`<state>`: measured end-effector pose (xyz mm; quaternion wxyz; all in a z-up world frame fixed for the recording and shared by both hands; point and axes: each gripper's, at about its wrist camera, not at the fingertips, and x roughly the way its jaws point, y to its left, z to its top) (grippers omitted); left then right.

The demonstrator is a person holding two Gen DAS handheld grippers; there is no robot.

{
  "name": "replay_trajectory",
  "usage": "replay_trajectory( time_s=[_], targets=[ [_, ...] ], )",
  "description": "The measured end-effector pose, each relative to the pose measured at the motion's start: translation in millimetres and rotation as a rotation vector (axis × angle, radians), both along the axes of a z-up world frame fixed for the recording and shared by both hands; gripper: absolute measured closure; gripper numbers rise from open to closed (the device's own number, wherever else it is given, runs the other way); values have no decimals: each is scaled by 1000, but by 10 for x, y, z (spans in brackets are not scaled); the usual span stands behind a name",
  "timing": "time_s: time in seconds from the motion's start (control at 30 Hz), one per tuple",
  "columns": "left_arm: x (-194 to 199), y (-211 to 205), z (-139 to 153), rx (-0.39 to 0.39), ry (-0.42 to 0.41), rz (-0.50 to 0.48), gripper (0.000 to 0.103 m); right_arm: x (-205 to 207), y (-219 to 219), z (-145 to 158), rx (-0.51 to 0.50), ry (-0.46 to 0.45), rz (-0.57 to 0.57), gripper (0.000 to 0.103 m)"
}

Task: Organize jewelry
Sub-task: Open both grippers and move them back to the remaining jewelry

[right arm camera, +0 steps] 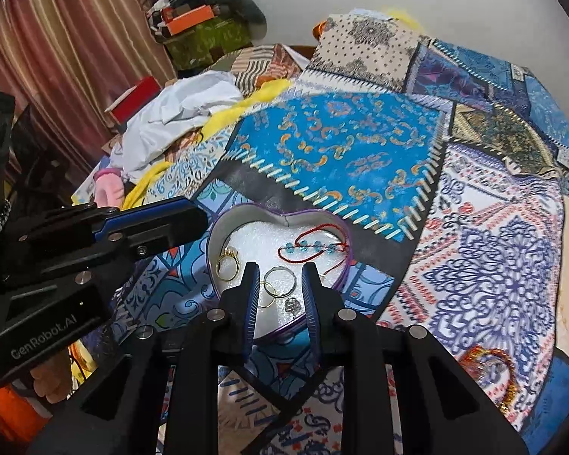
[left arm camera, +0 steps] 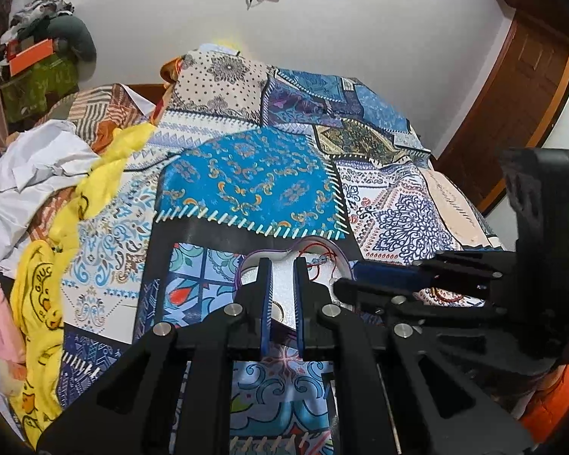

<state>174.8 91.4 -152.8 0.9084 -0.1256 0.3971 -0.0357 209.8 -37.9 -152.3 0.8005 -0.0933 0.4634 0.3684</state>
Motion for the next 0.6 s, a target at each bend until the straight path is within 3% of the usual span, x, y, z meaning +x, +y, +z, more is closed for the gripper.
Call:
replay_trajectory(
  time_s=[0.07, 0.23, 0.43, 0.6],
  targets=[
    [-34, -17, 64, 8, -12, 3, 95, -23, -50, 74, 7, -21, -9, 82],
    [-84, -107, 209, 25, -41, 1, 92, -92, -261, 343, 41, -112, -61, 67],
    [-123, -305, 390, 52, -82, -21, 74, -132, -514, 581, 73, -186, -110, 66],
    [-129, -528, 498, 70, -107, -55, 72, -131, -757, 676, 76, -220, -148, 66]
  ],
)
